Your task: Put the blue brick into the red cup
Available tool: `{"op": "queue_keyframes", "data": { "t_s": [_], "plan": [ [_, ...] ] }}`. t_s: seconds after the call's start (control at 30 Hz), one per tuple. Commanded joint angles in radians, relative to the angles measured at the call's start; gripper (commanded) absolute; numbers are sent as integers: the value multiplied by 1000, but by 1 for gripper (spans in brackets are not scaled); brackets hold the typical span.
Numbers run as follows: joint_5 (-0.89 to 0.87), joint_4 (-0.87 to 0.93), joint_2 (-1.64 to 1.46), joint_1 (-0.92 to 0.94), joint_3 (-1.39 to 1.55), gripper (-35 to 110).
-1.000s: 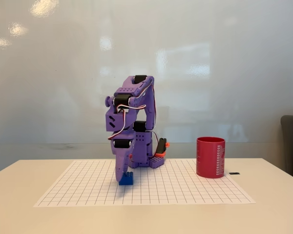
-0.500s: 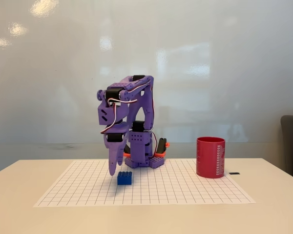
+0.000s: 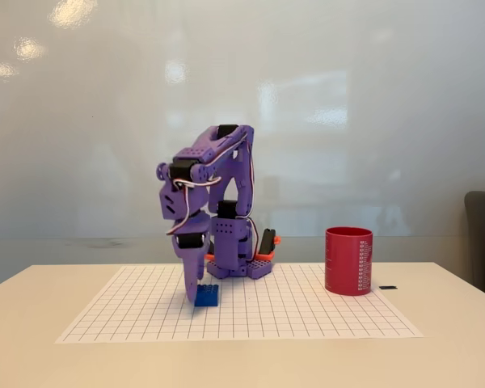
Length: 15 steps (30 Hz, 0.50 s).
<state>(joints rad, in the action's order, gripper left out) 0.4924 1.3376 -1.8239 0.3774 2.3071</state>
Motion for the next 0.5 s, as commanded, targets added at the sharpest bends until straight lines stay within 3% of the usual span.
{"op": "queue_keyframes", "data": {
  "t_s": [0.0,0.17,0.27,0.3,0.47],
  "plan": [
    [-14,-75,-66,-28,83,46],
    [-69,-97,-77,-94,109,44],
    [-83,-98,-86,-87,95,19],
    [-92,-104,-86,-83,89,3],
    [-101,-112,-95,-61,89,0]
  ]
}}
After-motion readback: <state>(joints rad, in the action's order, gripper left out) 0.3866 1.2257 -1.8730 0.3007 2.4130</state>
